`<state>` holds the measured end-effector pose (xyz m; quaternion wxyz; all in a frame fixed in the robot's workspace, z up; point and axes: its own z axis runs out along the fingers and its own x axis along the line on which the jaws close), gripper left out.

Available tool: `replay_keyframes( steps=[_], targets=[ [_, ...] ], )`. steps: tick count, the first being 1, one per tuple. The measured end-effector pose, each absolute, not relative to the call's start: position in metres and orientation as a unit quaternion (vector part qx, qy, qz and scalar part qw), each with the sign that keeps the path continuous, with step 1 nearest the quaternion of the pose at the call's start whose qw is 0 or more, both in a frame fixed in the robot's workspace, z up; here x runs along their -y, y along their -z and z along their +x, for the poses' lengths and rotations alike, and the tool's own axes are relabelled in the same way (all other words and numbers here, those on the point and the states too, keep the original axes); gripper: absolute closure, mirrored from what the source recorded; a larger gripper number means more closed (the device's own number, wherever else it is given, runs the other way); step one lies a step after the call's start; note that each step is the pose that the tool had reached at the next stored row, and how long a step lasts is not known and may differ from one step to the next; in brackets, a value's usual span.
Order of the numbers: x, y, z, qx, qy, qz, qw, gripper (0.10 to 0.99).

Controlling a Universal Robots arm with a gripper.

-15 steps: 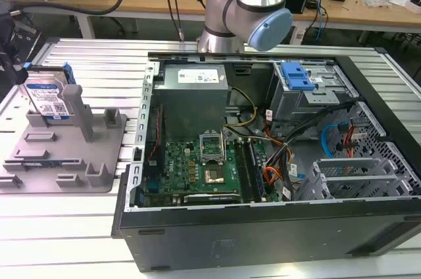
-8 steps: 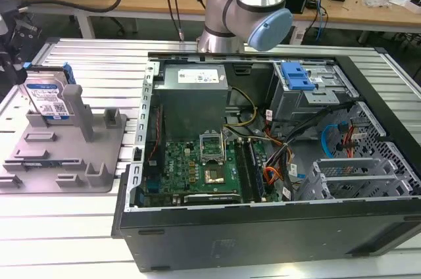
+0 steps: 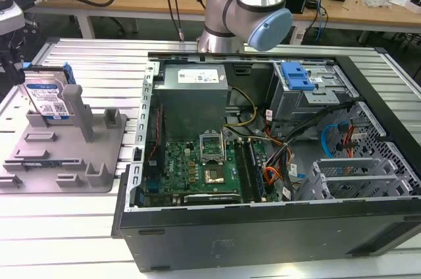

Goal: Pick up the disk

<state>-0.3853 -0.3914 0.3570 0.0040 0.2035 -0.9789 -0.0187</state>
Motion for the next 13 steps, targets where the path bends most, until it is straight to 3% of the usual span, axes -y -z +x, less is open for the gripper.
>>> replay_keyframes(
  steps=[13],
  targets=[
    [0.3915,-0.3561,-0.3853,0.935,0.018,0.355,0.007,0.98]
  ],
)
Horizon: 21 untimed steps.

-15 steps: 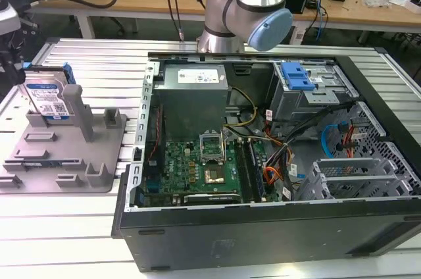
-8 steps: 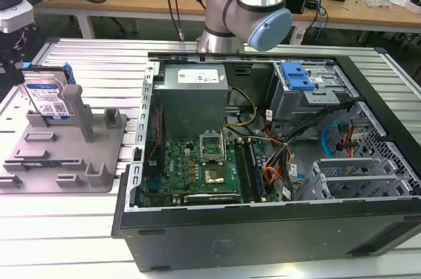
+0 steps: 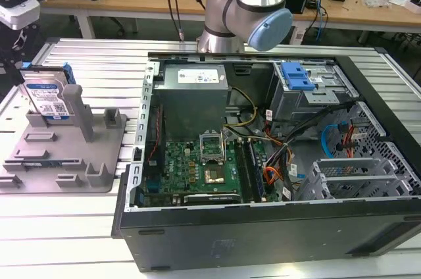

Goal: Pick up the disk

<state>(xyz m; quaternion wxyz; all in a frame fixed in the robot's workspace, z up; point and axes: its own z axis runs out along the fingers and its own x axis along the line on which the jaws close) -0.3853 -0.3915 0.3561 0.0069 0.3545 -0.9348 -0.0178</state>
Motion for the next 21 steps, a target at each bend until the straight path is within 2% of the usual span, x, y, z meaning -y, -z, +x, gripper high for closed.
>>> replay_keyframes(
  steps=[18,19,21],
  targets=[
    [0.3915,-0.3542,-0.3853,0.828,0.016,0.56,0.011,0.98],
    [0.3914,-0.354,-0.3853,0.82,0.016,0.572,0.011,0.973],
    [0.3914,-0.3538,-0.3853,0.804,0.015,0.594,0.011,0.851]
  ],
)
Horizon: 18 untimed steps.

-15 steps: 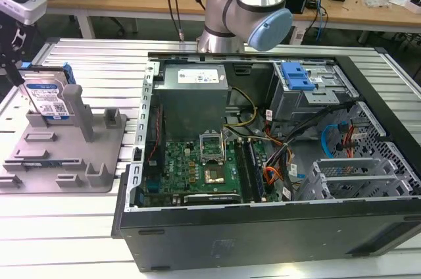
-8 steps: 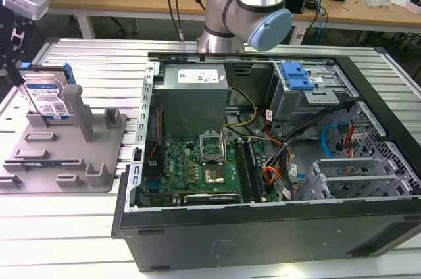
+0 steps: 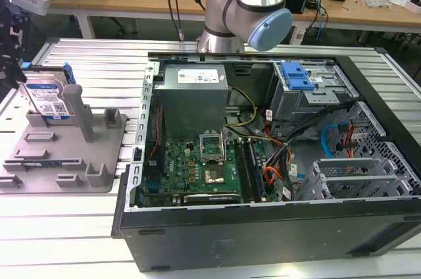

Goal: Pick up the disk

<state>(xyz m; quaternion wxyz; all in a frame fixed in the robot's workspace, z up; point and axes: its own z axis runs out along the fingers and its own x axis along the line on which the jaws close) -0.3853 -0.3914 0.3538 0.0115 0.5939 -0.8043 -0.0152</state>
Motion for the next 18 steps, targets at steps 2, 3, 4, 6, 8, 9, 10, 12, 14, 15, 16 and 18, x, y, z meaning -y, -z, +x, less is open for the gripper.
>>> replay_keyframes(
  steps=[2,3,4,6,8,9,10,12,14,15,16,18],
  targets=[
    [0.3914,-0.3536,-0.3853,0.792,0.015,0.611,0.012,0.729],
    [0.3914,-0.3535,-0.3853,0.786,0.015,0.618,0.012,0.729],
    [0.3914,-0.3532,-0.3853,0.779,0.014,0.627,0.012,0.671],
    [0.3914,-0.3528,-0.3853,0.767,0.014,0.641,0.012,0.608],
    [0.3914,-0.3519,-0.3854,0.752,0.011,0.659,0.01,0.545],
    [0.3913,-0.3513,-0.3854,0.745,0.008,0.667,0.007,0.545],
    [0.3914,-0.3512,-0.3853,0.74,0.002,0.673,0.0,0.545],
    [0.3895,-0.351,-0.3853,0.735,-0.004,0.678,-0.006,0.545],
    [0.3893,-0.351,-0.3853,0.735,-0.005,0.678,-0.006,0.545],
    [0.3893,-0.351,-0.3854,0.735,-0.005,0.678,-0.006,0.545],
    [0.3892,-0.351,-0.3854,0.735,-0.005,0.678,-0.006,0.545],
    [0.3851,-0.3509,-0.3881,0.735,-0.005,0.678,-0.006,0.545]
  ],
)
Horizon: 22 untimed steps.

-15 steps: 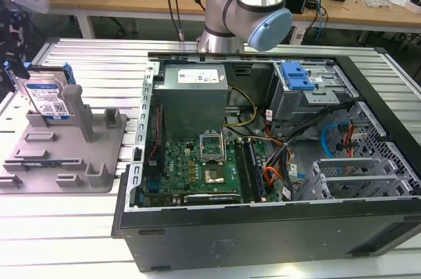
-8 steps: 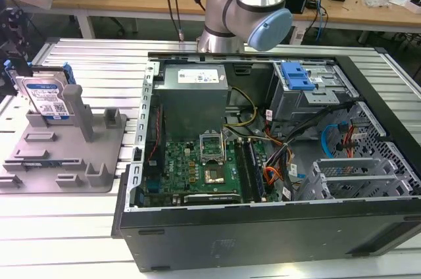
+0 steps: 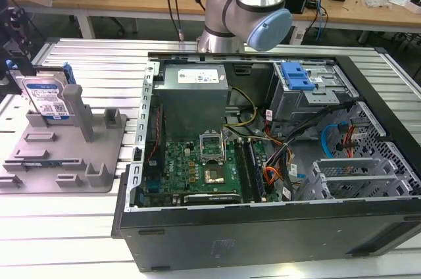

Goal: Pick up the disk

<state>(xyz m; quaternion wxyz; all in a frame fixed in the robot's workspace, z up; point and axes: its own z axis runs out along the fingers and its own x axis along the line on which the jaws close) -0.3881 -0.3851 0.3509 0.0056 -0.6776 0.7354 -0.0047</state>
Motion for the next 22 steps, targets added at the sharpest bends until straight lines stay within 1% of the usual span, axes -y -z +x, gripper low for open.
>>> replay_keyframes(
  steps=[3,6,8,18,22],
  targets=[
    [0.38,-0.35,-0.392,-0.735,0.0,-0.678,0.001,0.545],
    [0.374,-0.35,-0.393,-0.735,-0.009,-0.678,-0.005,0.545],
    [0.365,-0.35,-0.394,-0.735,-0.014,-0.678,-0.008,0.545],
    [0.326,-0.348,-0.402,-0.721,-0.014,-0.693,-0.009,0.545],
    [0.318,-0.346,-0.404,-0.713,-0.014,-0.701,-0.009,0.545]
  ],
)
